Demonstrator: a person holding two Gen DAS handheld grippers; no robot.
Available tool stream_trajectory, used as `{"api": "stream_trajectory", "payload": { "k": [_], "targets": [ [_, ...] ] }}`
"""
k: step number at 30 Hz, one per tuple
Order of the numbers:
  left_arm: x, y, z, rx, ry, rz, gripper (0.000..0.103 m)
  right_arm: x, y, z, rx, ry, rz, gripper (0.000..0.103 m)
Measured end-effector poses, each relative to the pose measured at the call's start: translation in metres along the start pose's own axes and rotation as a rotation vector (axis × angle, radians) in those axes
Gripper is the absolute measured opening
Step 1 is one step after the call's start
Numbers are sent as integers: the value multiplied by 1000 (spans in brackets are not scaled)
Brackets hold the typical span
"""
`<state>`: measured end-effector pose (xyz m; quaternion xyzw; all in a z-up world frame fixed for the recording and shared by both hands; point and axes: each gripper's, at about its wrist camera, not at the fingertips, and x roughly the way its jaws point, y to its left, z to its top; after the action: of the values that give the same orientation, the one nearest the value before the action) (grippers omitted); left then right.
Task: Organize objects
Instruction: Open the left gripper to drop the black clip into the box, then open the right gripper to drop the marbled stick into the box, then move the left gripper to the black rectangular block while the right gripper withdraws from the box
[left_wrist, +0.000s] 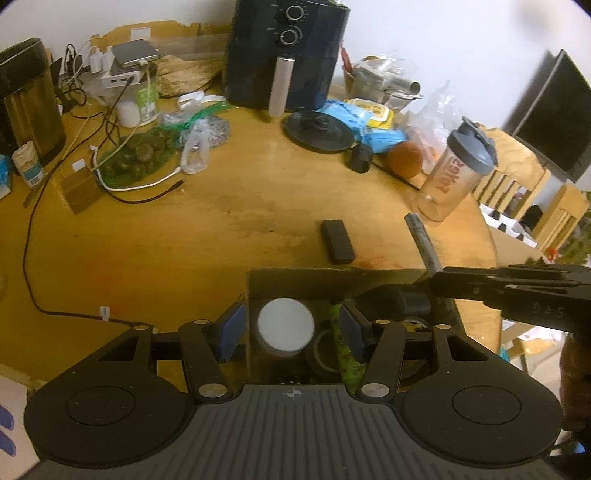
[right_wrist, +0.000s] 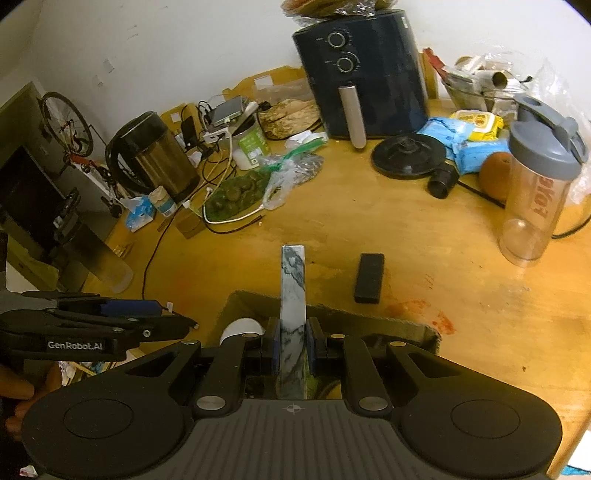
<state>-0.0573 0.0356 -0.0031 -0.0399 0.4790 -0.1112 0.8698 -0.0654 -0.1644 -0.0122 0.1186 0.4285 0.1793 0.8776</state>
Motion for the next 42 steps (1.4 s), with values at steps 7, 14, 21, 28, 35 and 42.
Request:
{"api": "stream_trajectory", "payload": {
  "k": [7, 14, 21, 28, 35, 42],
  "targets": [
    [-1, 7, 5, -12, 4, 35, 55, 3, 13, 7, -31, -2, 17, 17],
    [0, 10, 12, -20, 18, 66, 55, 26, 14, 3, -37, 101, -28, 52],
    [4, 10, 18, -9, 20, 64, 55, 26, 9, 9, -23, 69, -55, 100],
    [10, 6, 28, 19, 23, 49, 55, 29, 3, 15, -13, 71, -107, 103],
    [24, 0, 37, 62, 45, 10, 55, 30, -11, 13, 29, 78, -199, 103],
    [34, -7, 47, 125, 54, -36, 55, 28, -22, 12, 91, 67, -275, 103]
  ]
}}
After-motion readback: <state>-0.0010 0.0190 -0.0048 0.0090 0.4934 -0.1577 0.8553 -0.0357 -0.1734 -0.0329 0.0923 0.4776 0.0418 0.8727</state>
